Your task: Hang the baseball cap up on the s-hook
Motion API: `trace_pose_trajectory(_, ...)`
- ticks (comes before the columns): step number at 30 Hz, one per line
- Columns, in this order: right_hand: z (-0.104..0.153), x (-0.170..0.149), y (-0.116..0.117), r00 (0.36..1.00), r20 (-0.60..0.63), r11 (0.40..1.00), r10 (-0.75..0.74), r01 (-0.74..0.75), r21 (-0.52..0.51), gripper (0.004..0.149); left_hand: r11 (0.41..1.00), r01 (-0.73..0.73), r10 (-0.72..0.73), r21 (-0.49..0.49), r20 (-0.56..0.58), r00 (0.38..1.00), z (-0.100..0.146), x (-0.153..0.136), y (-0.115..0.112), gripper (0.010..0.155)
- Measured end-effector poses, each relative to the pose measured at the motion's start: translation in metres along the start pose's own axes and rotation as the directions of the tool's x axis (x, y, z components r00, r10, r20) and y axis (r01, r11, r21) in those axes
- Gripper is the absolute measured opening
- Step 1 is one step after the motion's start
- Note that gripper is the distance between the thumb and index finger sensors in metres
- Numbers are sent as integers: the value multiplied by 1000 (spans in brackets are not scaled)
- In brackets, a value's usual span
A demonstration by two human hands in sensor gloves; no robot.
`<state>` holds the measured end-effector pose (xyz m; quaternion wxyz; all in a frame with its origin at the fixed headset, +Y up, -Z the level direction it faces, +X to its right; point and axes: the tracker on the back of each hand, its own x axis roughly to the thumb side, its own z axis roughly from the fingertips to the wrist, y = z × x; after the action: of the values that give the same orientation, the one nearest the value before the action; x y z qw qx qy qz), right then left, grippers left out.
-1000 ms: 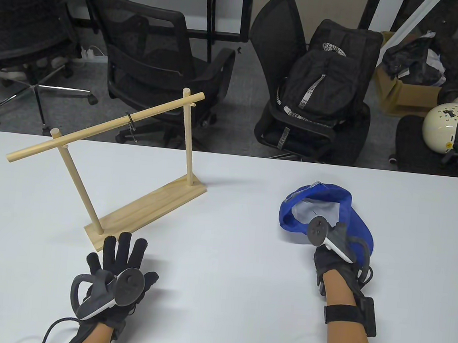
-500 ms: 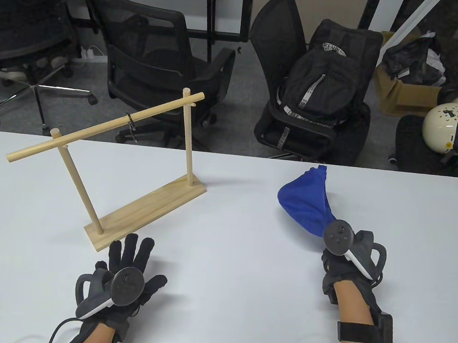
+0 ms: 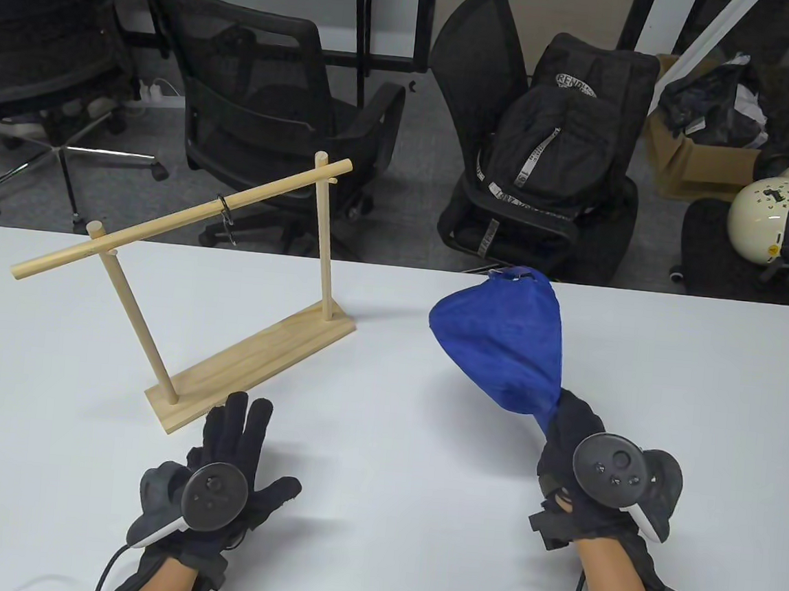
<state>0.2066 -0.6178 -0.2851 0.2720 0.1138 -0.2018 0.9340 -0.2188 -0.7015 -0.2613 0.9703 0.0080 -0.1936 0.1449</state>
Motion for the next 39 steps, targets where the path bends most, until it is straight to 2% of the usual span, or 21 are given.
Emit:
trace_pose_trajectory(4, 10, 19, 1, 981, 64, 981, -182, 185, -54, 45, 998, -56, 53, 34, 71, 996, 0, 5, 0, 109)
trace_pose_trajectory(9, 20, 33, 15, 907, 134, 911, -399, 409, -57, 45, 986, -158, 146, 59, 173, 974, -1, 13, -1, 111)
trace_pose_trajectory(14, 27, 38, 37, 800, 169, 812, -575, 583, 2, 45, 929, -360, 324, 92, 273, 906, -4, 19, -8, 105)
trace_pose_trajectory(16, 29, 38, 48, 749, 158, 762, -643, 647, 38, 44, 887, -456, 415, 78, 302, 858, -7, 20, -12, 102)
trace_pose_trajectory(20, 33, 37, 73, 636, 119, 647, -763, 752, 127, 44, 822, -568, 539, 40, 266, 799, -14, 21, -23, 97)
trace_pose_trajectory(21, 35, 37, 81, 607, 101, 615, -788, 773, 154, 44, 788, -614, 587, 51, 240, 773, -16, 20, -26, 97)
trace_pose_trajectory(25, 38, 33, 102, 540, 40, 534, -841, 817, 219, 43, 668, -744, 728, -8, 213, 651, -23, 15, -36, 97)
trace_pose_trajectory(29, 40, 27, 116, 489, -19, 469, -872, 846, 254, 43, 618, -783, 778, -68, 194, 597, -27, 9, -43, 95)
trace_pose_trajectory(32, 41, 22, 123, 452, -60, 423, -890, 867, 263, 43, 607, -790, 790, -89, 176, 588, -30, 8, -47, 89)
trace_pose_trajectory(37, 43, 14, 132, 416, -108, 374, -903, 885, 278, 44, 617, -779, 785, -110, 146, 602, -32, 11, -50, 71)
trace_pose_trajectory(39, 45, 12, 135, 420, -130, 374, -898, 885, 277, 44, 632, -767, 774, -106, 135, 619, -32, 11, -51, 66)
